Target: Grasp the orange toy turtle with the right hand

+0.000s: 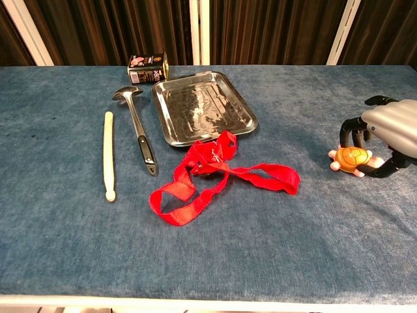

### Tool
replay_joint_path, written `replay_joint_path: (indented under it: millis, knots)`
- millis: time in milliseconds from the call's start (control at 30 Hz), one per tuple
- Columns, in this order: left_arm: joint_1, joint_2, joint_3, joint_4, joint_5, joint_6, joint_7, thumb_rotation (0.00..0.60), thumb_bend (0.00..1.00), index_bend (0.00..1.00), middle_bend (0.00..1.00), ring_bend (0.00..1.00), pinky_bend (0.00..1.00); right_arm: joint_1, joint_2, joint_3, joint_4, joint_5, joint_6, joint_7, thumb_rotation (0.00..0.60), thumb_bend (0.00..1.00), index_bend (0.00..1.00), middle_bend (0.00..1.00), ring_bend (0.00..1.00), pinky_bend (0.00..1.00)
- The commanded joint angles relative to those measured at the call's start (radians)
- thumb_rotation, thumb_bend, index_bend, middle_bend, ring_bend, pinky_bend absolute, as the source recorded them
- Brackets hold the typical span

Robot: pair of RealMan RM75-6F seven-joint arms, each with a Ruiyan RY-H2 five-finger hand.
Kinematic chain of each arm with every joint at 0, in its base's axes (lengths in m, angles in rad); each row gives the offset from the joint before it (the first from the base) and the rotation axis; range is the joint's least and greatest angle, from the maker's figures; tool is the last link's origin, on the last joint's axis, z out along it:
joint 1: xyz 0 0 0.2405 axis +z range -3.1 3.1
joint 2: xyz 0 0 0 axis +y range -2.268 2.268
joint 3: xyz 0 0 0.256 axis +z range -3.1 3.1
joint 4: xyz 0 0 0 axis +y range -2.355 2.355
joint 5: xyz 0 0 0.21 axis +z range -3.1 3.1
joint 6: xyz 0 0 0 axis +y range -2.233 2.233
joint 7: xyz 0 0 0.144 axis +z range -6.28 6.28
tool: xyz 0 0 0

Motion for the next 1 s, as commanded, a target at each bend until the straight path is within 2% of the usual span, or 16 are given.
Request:
replay_joint_path:
  millis: [33,200,367,433,567,700,800,1000]
  knots:
    - [-0.002,0.003,0.001,-0.004,-0.003,-0.006,0.002,0.600,0.13,0.15,0.14,0.00,0.09,0.001,0.017,0.003,-0.024,0.001,0.002,-0.008,0.600,0.17,0.27,0.37,0.25,0.00]
    - [-0.001,0.005,0.003,-0.005,-0.005,-0.011,0.001,0.600,0.13,0.15,0.14,0.00,0.09,0.006,0.036,-0.001,-0.058,0.016,-0.013,-0.032,0.600,0.23,0.27,0.38,0.24,0.00]
    - [0.002,0.007,0.004,-0.001,-0.009,-0.011,-0.005,0.600,0.13,0.15,0.14,0.00,0.09,0.018,0.023,-0.004,-0.053,0.041,-0.039,-0.062,0.600,0.26,0.33,0.42,0.25,0.00]
    - [0.002,0.007,0.003,0.001,-0.010,-0.009,-0.007,0.600,0.13,0.15,0.14,0.00,0.09,0.022,0.011,-0.002,-0.045,0.047,-0.038,-0.075,0.600,0.28,0.39,0.45,0.26,0.00]
    - [0.003,0.006,0.002,0.005,-0.011,-0.009,-0.010,0.600,0.13,0.15,0.14,0.00,0.09,0.018,-0.030,0.007,-0.009,0.039,0.002,-0.086,0.600,0.34,0.68,0.63,0.38,0.02]
    - [0.002,0.005,0.002,0.009,-0.011,-0.009,-0.013,0.600,0.13,0.15,0.14,0.00,0.09,0.014,-0.073,0.007,0.046,0.015,0.038,-0.085,0.600,0.40,0.93,0.81,0.51,0.09]
    - [0.002,0.005,0.001,0.011,-0.012,-0.010,-0.016,0.600,0.13,0.15,0.14,0.00,0.09,0.013,-0.090,0.002,0.080,-0.004,0.051,-0.085,0.600,0.41,1.00,0.88,0.57,0.12]
    - [0.002,0.005,0.002,0.012,-0.011,-0.010,-0.017,0.600,0.13,0.15,0.14,0.00,0.09,0.008,-0.095,0.005,0.097,-0.013,0.062,-0.068,0.600,0.40,1.00,0.90,0.58,0.12]
